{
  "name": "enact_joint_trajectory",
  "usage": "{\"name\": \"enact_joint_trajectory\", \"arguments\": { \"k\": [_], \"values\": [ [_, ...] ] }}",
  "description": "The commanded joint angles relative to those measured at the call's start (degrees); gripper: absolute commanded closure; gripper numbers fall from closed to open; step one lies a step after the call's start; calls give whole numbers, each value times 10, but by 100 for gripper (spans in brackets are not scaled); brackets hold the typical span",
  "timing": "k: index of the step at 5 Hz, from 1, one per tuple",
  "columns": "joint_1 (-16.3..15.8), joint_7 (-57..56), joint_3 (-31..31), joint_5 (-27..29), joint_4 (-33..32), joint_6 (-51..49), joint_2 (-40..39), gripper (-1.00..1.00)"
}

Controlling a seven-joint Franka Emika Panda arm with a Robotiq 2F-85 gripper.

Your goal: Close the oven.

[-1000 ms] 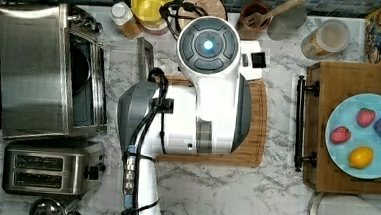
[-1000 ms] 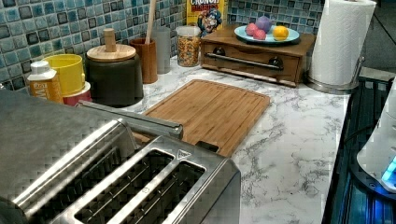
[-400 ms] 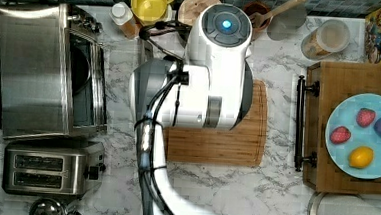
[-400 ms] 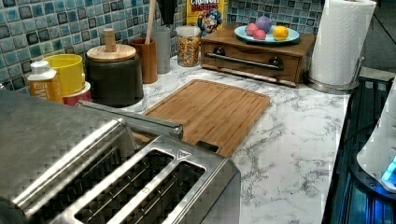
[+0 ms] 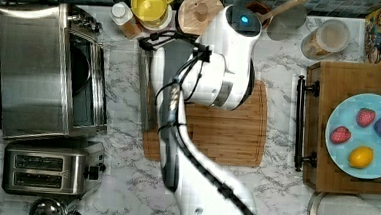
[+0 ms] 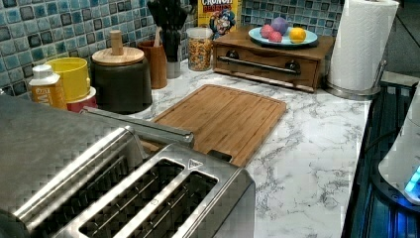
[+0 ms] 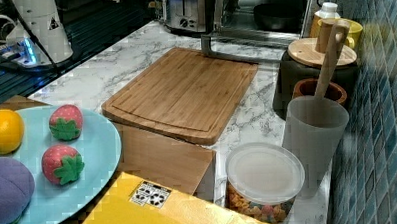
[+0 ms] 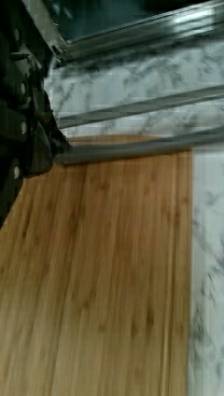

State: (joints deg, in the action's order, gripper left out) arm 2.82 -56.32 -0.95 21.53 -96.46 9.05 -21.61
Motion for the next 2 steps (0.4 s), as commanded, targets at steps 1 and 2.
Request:
{"name": "enact_joint_trajectory", "arguments": {
  "k": [1, 2],
  "values": [
    [23, -151, -32, 124, 27, 90, 16, 100],
    [24, -182, -41, 142, 9, 125, 2, 100]
  ]
}}
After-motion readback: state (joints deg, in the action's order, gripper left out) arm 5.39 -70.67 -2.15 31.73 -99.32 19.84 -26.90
